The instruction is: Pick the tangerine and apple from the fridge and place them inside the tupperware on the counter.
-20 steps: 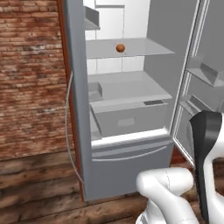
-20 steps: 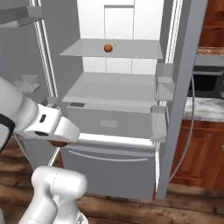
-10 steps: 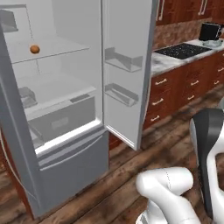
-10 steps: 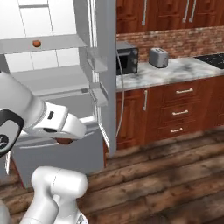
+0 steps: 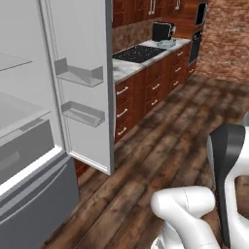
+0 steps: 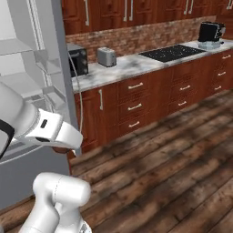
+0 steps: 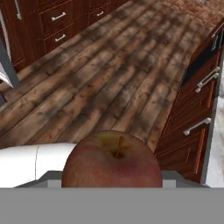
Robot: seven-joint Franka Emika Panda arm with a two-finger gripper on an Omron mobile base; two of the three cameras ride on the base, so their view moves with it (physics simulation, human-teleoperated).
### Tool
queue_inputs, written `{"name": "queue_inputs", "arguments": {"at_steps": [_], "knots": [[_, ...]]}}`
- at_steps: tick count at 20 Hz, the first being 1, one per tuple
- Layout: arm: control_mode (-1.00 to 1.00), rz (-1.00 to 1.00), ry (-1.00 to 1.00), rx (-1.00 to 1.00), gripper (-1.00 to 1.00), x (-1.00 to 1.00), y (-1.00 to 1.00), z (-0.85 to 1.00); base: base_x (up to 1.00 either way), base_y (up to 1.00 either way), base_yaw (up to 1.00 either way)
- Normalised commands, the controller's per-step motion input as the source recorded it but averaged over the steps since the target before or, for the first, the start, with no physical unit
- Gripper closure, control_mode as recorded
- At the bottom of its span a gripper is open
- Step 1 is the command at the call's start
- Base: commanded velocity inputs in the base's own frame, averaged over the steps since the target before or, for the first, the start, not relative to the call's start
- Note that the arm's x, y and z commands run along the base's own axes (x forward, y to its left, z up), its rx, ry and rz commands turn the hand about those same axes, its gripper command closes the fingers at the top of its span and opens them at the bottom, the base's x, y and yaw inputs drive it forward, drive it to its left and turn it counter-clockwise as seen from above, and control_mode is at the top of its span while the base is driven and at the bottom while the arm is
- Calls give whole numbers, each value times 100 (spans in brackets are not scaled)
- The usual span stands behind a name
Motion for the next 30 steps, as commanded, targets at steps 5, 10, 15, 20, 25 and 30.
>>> {"name": "queue_inputs", "arguments": {"at_steps": [5,10,15,20,25,30], "knots": [[100,0,0,0,100,0,0,0,48,-63,3],[100,0,0,0,100,0,0,0,55,-69,29],[100,0,0,0,100,0,0,0,57,-67,59],[100,0,0,0,100,0,0,0,63,-70,77],[100,0,0,0,100,0,0,0,34,-80,55],[100,0,0,0,100,0,0,0,9,-62,-9]]}}
